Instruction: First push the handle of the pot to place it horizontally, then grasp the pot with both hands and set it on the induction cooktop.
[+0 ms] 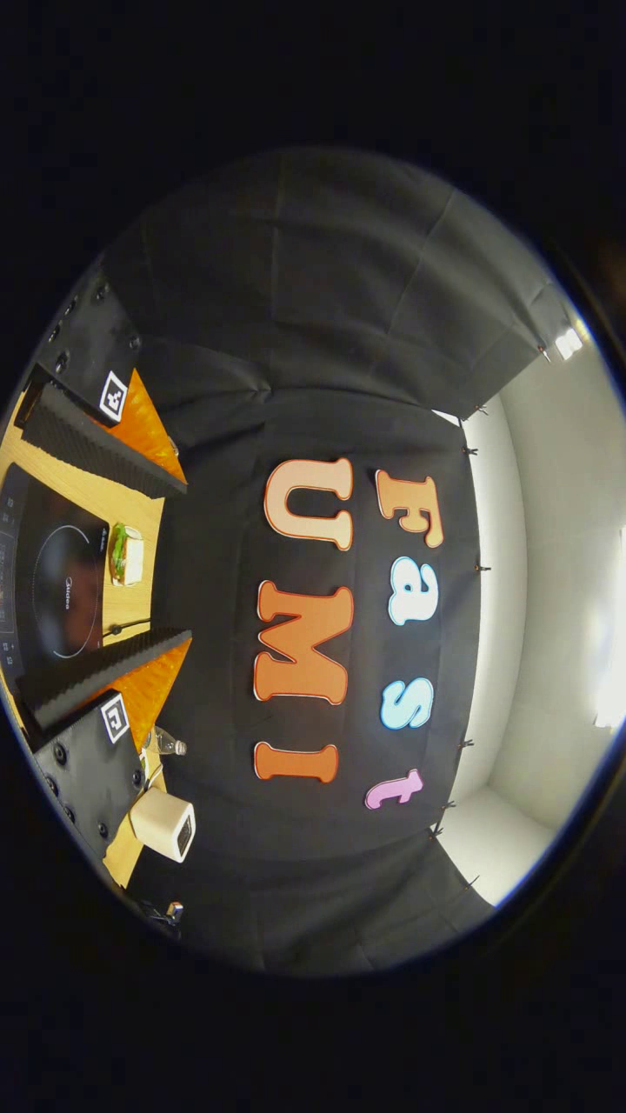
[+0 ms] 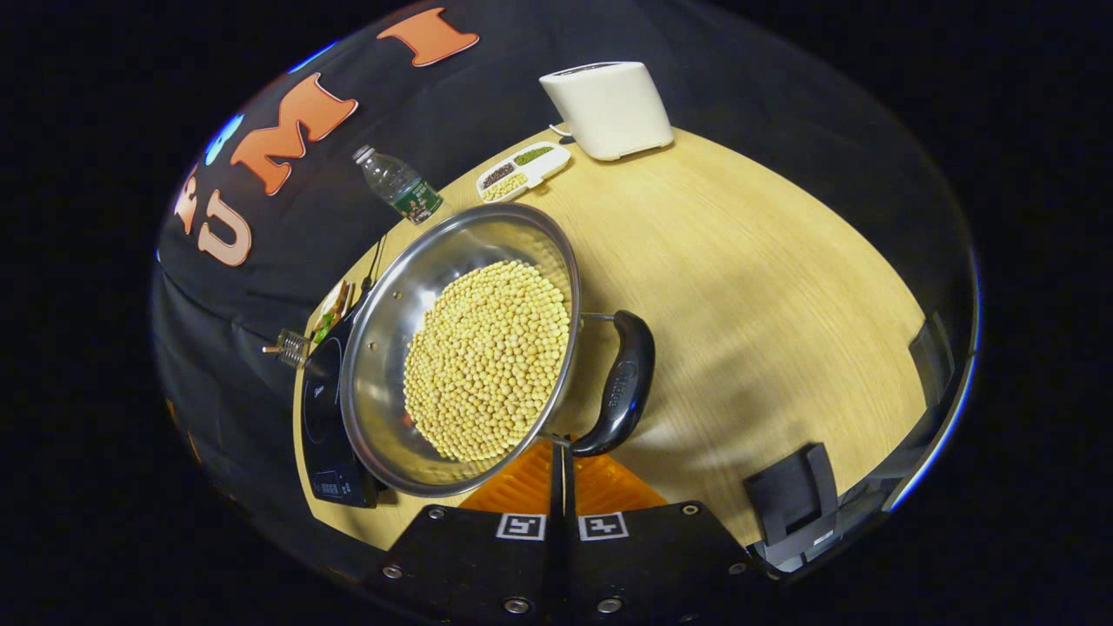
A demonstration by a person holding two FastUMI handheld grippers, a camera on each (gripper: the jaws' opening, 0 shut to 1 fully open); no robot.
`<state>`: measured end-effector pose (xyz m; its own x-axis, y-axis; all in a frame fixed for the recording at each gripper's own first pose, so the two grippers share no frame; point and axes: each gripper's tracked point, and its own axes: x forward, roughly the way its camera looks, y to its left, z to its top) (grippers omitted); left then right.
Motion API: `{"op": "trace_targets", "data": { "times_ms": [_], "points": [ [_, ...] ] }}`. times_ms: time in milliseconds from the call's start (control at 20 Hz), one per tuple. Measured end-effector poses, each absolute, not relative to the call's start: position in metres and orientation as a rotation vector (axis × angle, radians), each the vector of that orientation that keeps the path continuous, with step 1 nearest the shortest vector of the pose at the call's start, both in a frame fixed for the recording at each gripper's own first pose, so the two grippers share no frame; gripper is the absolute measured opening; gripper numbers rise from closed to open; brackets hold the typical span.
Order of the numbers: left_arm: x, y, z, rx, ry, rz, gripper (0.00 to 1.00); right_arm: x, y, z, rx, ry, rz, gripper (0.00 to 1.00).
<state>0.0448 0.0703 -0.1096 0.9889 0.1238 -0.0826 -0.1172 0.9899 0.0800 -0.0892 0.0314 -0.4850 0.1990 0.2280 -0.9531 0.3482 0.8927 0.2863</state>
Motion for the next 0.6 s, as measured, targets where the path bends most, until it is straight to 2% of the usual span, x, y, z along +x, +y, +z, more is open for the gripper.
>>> {"op": "trace_targets", "data": {
  "times_ms": [350,600],
  "points": [
    [0.046,0.05,-0.109,0.094,0.085,0.048,0.97,-0.062,0.011,-0.494,0.496,1.374,-0.147,0.0],
    [0.047,0.054,-0.121,0.082,0.128,0.052,0.97,-0.041,0.001,-0.499,0.451,1.36,-0.175,0.0]
  ]
}}
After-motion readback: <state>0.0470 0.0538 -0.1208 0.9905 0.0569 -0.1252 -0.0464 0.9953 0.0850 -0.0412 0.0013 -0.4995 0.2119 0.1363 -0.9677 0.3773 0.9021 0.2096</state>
